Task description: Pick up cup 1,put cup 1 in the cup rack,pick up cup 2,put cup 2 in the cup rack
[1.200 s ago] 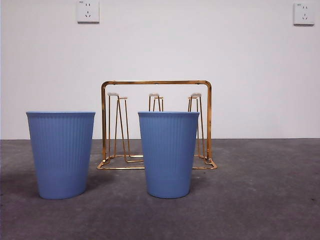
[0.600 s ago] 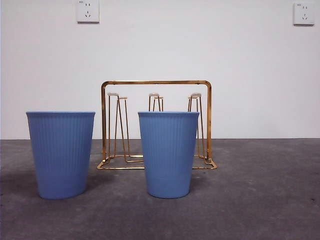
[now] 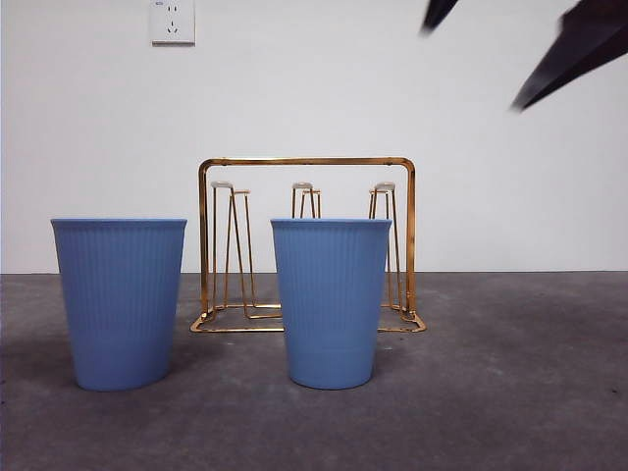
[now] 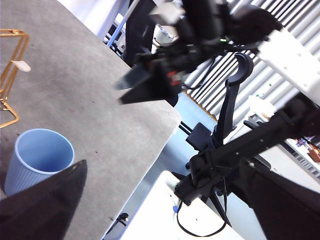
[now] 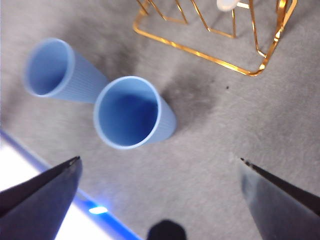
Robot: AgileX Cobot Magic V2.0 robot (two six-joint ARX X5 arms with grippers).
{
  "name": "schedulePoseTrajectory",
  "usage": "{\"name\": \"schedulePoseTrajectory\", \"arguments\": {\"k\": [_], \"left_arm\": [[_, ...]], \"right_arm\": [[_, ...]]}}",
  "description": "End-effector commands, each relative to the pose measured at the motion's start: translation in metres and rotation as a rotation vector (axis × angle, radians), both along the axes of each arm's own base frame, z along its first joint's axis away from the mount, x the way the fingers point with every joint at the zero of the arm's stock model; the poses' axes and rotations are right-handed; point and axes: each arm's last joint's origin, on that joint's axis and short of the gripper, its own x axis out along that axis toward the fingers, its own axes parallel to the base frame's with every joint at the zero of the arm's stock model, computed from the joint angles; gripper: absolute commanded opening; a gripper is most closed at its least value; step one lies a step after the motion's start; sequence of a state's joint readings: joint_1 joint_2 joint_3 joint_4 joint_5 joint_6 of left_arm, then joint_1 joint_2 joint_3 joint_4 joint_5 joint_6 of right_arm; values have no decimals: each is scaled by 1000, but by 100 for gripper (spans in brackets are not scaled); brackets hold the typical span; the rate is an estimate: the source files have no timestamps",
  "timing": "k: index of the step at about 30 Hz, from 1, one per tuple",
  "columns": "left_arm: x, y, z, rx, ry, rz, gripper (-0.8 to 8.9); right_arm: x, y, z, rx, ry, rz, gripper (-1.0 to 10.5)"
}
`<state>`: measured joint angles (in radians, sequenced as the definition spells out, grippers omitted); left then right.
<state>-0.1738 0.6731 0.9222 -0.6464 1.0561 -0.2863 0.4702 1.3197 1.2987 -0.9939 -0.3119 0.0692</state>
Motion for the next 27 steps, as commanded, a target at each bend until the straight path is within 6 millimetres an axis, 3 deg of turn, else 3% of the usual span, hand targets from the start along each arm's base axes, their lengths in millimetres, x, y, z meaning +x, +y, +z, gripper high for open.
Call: {"name": "schedulePoseTrajectory", "arguments": {"k": [1,7,11,13,20,27], "left_arm": [[-1,-1,2,-14,-6,-29,656],[-2,-3,3,-19,7,-47,656],[-3,-5,3,-19,7,-61,656],[-3,-5,3,-19,7,-67,656],[-2,-6,2,-18,11,-72,656],[2,-7,0,-16,33,-71,656]], "right_arm": [[14,23,-12,-62,27,-4,530],[37,63,-41,-121,66,11,495],[45,76,-64,-199,101,0,494],[49,79,-74,-226,124,-2,464],[58,85,-97,-259,177,-4,204],[64,90,-112,-266,206,4,183]]}}
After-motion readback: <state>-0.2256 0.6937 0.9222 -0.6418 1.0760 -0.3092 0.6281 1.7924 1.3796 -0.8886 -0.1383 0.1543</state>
